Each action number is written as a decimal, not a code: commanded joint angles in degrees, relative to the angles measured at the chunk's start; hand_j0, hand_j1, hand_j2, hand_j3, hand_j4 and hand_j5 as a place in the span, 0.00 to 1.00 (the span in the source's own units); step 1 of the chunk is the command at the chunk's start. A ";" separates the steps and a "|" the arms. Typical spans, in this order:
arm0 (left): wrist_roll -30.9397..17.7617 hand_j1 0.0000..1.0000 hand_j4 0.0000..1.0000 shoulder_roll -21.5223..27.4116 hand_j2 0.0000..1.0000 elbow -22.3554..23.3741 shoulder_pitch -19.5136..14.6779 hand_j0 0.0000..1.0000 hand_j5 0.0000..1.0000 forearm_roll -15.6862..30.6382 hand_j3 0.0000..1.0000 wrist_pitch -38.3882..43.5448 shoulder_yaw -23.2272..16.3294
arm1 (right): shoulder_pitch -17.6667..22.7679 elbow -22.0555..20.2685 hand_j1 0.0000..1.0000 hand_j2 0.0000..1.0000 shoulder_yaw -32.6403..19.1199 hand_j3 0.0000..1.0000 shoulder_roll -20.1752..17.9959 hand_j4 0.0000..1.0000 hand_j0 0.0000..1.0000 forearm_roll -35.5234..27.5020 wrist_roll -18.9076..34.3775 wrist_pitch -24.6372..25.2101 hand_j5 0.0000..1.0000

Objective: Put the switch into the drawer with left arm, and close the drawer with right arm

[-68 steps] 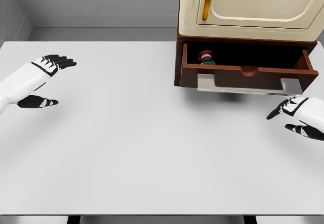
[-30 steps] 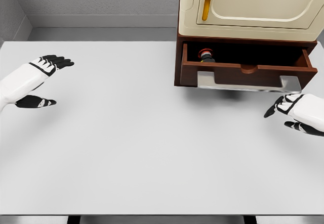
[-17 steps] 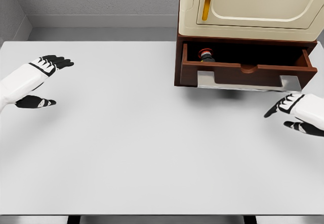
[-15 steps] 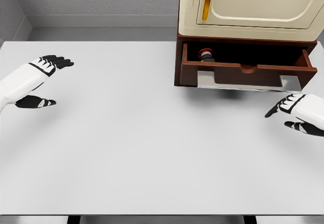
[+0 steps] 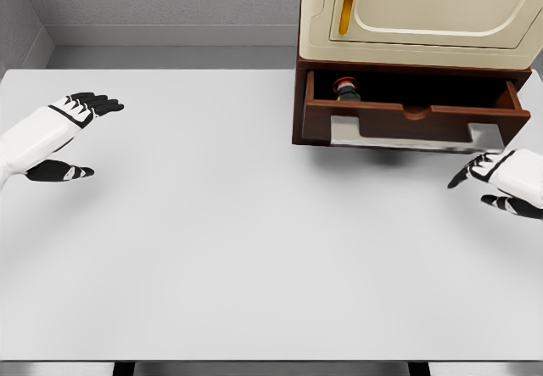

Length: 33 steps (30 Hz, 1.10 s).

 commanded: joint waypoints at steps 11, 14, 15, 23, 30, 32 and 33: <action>0.03 1.00 1.00 0.06 1.00 0.09 0.09 1.00 1.00 0.45 1.00 0.06 -0.04 | 1.49 -0.64 0.63 0.63 2.40 0.63 -0.99 0.63 0.63 -4.92 -1.32 1.05 0.63; 0.03 1.00 1.00 0.06 1.00 0.09 0.09 1.00 1.00 0.45 1.00 0.06 -0.04 | 2.37 -1.35 0.63 0.63 2.40 0.63 -1.08 0.63 0.63 -4.57 -1.32 1.05 0.63; 0.03 1.00 1.00 0.06 1.00 0.09 0.09 1.00 1.00 0.36 1.00 0.06 -0.04 | 2.37 -1.43 0.63 0.63 2.40 0.63 -1.08 0.63 0.63 -4.57 -1.23 1.05 0.63; 0.03 1.00 1.00 0.06 1.00 0.09 0.09 1.00 1.00 0.45 1.00 0.06 -0.04 | 2.02 -4.34 0.66 0.66 -0.76 0.66 -1.25 0.66 0.66 -5.19 1.58 1.05 0.66; 0.03 1.00 1.00 0.06 1.00 0.00 0.09 1.00 1.00 0.45 1.00 0.06 -0.04 | 0.18 -4.34 0.68 0.68 -1.11 0.68 -3.36 0.68 0.68 -5.19 1.49 1.05 0.68; 0.03 1.00 1.00 0.06 1.00 0.00 0.09 1.00 1.00 0.45 1.00 0.06 -0.04 | -0.70 -4.34 0.68 0.68 -1.11 0.68 -3.28 0.68 0.68 -5.19 1.23 1.05 0.68; 0.03 1.00 1.00 0.06 1.00 0.00 0.09 1.00 1.00 0.45 1.00 0.06 -0.04 | -1.14 -4.25 0.68 0.68 -1.03 0.68 -3.01 0.68 0.68 -5.19 1.23 1.05 0.68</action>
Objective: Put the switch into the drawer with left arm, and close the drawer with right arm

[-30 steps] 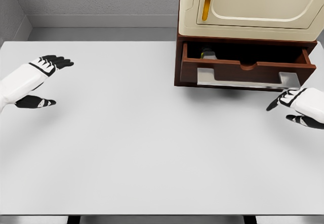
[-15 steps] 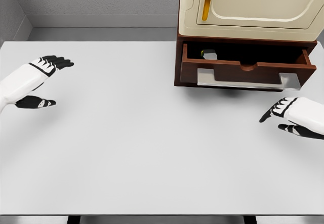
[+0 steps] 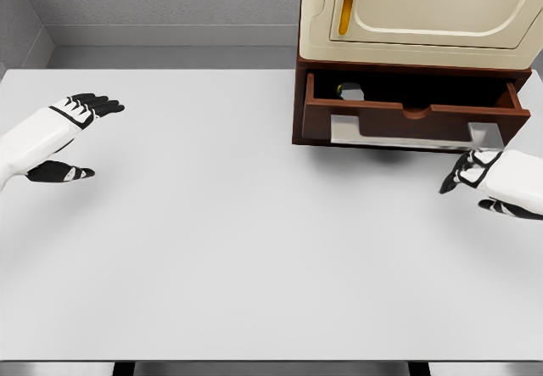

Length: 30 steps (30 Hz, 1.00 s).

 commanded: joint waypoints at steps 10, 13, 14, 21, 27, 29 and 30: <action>0.02 1.00 1.00 0.08 1.00 0.02 0.09 1.00 1.00 0.41 1.00 0.08 0.12 | 2.19 0.57 0.73 0.73 -0.87 0.73 -1.18 0.73 0.73 -5.71 -3.52 2.83 0.73; 0.02 1.00 1.00 0.08 1.00 0.02 0.09 1.00 1.00 0.41 1.00 0.08 0.12 | 3.60 3.38 0.74 0.74 -0.87 0.74 -2.67 0.74 0.74 -5.18 -3.52 2.83 0.74; 0.02 1.00 1.00 0.08 1.00 0.02 0.09 1.00 1.00 0.41 1.00 0.08 0.12 | 3.69 4.08 0.74 0.74 -0.87 0.74 -2.94 0.74 0.74 -5.18 -3.52 2.83 0.74; 0.02 1.00 1.00 0.08 1.00 -0.06 0.09 1.00 1.00 0.41 1.00 0.08 0.20 | 4.12 4.88 0.74 0.74 -0.43 0.74 -3.64 0.74 0.74 -5.09 -3.43 2.83 0.74; 0.02 1.00 1.00 0.08 1.00 -0.42 0.18 1.00 1.00 0.50 1.00 0.08 0.12 | 4.21 5.58 0.72 0.72 -0.34 0.72 -3.11 0.72 0.72 -4.39 -3.34 2.83 0.72; 0.02 1.00 1.00 0.00 1.00 -0.50 0.18 1.00 1.00 0.41 1.00 0.08 0.12 | 4.30 5.49 0.72 0.72 -0.25 0.72 -3.11 0.72 0.72 -4.30 -3.34 2.83 0.72; 0.02 1.00 1.00 -0.01 1.00 -0.42 0.09 1.00 1.00 0.41 1.00 0.08 0.12 | 4.21 5.49 0.72 0.72 0.27 0.72 -3.11 0.72 0.72 -4.04 -3.34 2.83 0.72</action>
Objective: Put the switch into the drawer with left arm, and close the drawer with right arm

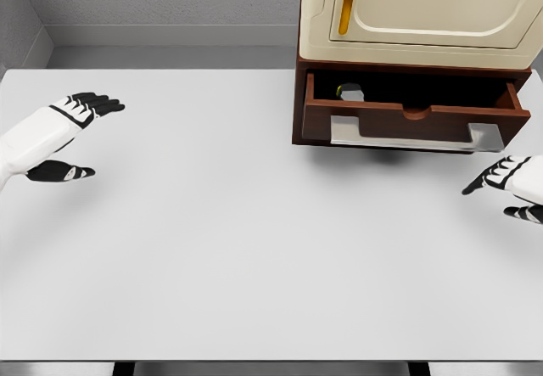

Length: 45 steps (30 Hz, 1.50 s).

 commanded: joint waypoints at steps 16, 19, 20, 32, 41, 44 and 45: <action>0.03 1.00 1.00 0.01 1.00 -0.22 0.09 1.00 1.00 0.47 1.00 0.07 0.01 | -1.93 3.42 0.72 0.72 0.70 0.72 6.04 0.72 0.72 1.15 0.19 0.11 0.72; 0.03 1.00 1.00 0.09 1.00 -0.13 0.09 1.00 1.00 0.47 1.00 0.07 0.01 | -3.43 3.51 0.73 0.73 0.96 0.73 8.24 0.73 0.73 1.41 0.19 0.11 0.73; 0.03 1.00 1.00 0.09 1.00 -0.04 0.09 1.00 1.00 0.47 1.00 0.07 0.01 | -3.87 3.86 0.73 0.73 1.22 0.73 8.32 0.73 0.73 1.41 0.19 0.11 0.73; 0.03 1.00 1.00 0.01 1.00 -0.22 0.00 1.00 1.00 0.38 1.00 0.07 0.01 | -9.23 7.38 0.72 0.72 5.88 0.72 9.64 0.72 0.72 1.50 0.28 0.11 0.72; 0.03 1.00 1.00 0.01 1.00 -0.22 0.00 1.00 1.00 0.47 1.00 0.07 0.01 | -12.48 9.66 0.72 0.72 8.17 0.72 10.52 0.72 0.72 1.94 0.28 0.11 0.72; 0.03 1.00 1.00 0.01 1.00 -0.22 0.00 1.00 1.00 0.47 1.00 0.07 0.01 | -12.83 9.92 0.72 0.72 8.34 0.72 11.05 0.72 0.72 2.03 0.28 0.11 0.72; 0.03 1.00 1.00 0.01 1.00 -0.22 0.00 1.00 1.00 0.47 1.00 0.07 0.01 | -12.75 9.84 0.72 0.72 8.34 0.72 10.70 0.72 0.72 2.03 0.28 0.11 0.72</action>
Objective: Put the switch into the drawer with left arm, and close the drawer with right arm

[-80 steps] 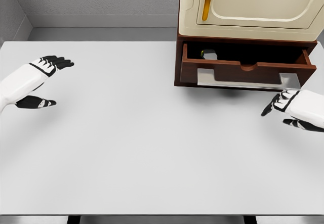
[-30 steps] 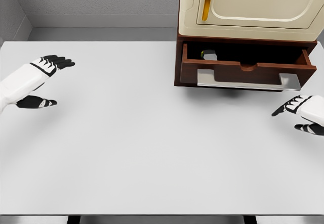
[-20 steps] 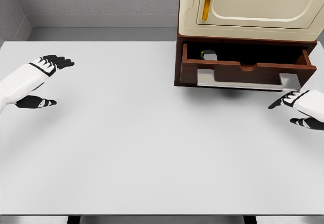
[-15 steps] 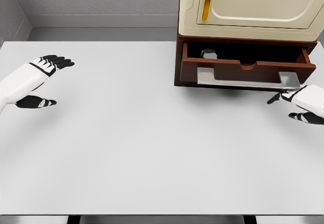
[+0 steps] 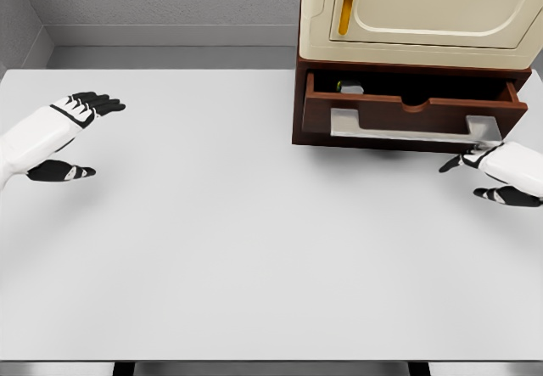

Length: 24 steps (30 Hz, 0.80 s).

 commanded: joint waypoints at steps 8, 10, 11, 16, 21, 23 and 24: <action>0.03 1.00 1.00 0.11 1.00 0.16 0.00 1.00 1.00 0.41 1.00 0.07 0.01 | 2.20 -4.28 0.71 0.71 -0.15 0.71 -2.90 0.71 0.71 -0.72 -0.17 0.12 0.71; 0.03 1.00 1.00 0.11 1.00 0.07 0.00 1.00 1.00 0.41 1.00 0.07 0.01 | 2.81 -7.36 0.71 0.71 -0.24 0.71 -2.81 0.71 0.71 -1.07 -0.25 0.12 0.71; 0.03 1.00 1.00 0.11 1.00 0.33 0.00 1.00 1.00 0.41 1.00 0.07 0.01 | 2.99 -8.59 0.71 0.71 -0.24 0.71 -2.90 0.71 0.71 -1.07 -0.34 0.12 0.71; 0.03 1.00 1.00 0.11 1.00 0.60 -0.09 1.00 1.00 0.32 1.00 0.07 0.01 | 4.13 -14.57 0.72 0.72 -0.33 0.72 -2.99 0.72 0.72 -1.07 -0.34 0.12 0.72; 0.03 1.00 1.00 0.11 1.00 0.60 0.00 1.00 1.00 0.32 1.00 0.07 0.01 | 4.05 -15.19 0.69 0.69 -0.33 0.69 -6.77 0.69 0.69 -1.16 -0.25 0.12 0.69; 0.03 1.00 1.00 0.11 1.00 0.60 0.00 1.00 1.00 0.32 1.00 0.07 0.01 | 3.96 -15.19 0.69 0.69 -0.41 0.69 -8.09 0.69 0.69 -1.33 -0.34 0.12 0.69; 0.03 1.00 1.00 0.11 1.00 0.60 0.00 1.00 1.00 0.32 1.00 0.07 0.01 | 3.78 -15.27 0.70 0.70 -0.41 0.70 -8.79 0.70 0.70 -1.42 -0.34 0.12 0.70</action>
